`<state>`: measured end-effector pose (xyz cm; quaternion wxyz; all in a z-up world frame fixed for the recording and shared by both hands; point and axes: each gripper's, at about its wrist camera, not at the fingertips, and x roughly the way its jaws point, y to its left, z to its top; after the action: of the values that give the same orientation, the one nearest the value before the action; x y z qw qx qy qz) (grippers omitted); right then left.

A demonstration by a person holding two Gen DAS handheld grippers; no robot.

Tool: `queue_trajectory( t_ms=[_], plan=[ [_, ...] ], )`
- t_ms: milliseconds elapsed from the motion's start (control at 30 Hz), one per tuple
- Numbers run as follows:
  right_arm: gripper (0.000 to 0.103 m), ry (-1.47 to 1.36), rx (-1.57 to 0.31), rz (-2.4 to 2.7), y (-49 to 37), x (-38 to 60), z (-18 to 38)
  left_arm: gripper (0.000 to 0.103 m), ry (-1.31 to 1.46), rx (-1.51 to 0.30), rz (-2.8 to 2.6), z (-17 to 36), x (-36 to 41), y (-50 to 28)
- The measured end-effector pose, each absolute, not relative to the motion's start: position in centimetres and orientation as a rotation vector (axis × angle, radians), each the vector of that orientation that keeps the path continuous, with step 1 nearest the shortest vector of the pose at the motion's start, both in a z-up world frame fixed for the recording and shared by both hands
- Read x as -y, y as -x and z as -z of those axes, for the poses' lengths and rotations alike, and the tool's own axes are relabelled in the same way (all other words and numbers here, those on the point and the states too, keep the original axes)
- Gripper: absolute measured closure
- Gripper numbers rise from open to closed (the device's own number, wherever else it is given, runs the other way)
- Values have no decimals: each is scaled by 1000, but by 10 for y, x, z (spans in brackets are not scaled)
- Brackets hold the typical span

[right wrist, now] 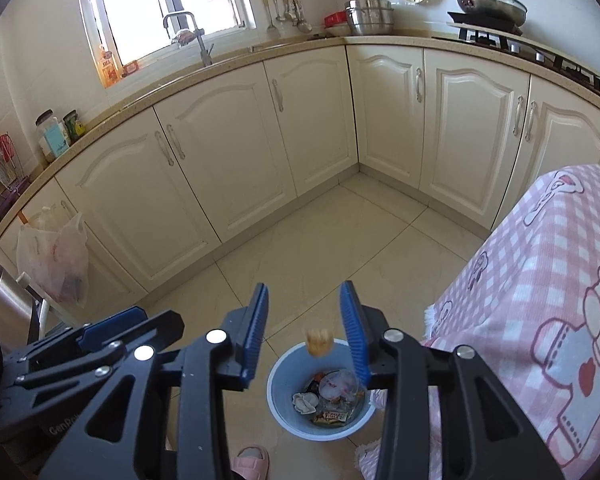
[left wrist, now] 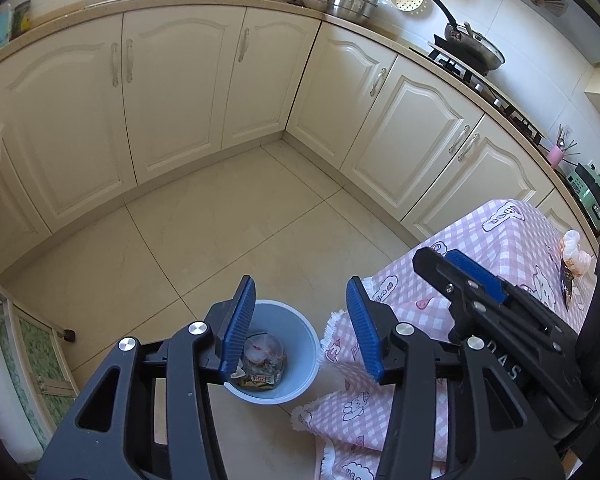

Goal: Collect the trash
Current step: 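Carry the wrapper and cookie piece over the blue bin and open both tools, then grasp the dark snack packet with the left tool while the right approaches the clear bag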

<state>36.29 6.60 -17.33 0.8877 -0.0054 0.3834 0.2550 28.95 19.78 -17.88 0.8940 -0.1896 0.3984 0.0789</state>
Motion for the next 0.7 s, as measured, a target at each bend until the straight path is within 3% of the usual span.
queue_trajectory(
  t_ms=[700],
  plan=[
    [62, -63, -667, -433, -324, 43, 111, 49, 268, -741, -42, 118, -114, -269]
  ],
)
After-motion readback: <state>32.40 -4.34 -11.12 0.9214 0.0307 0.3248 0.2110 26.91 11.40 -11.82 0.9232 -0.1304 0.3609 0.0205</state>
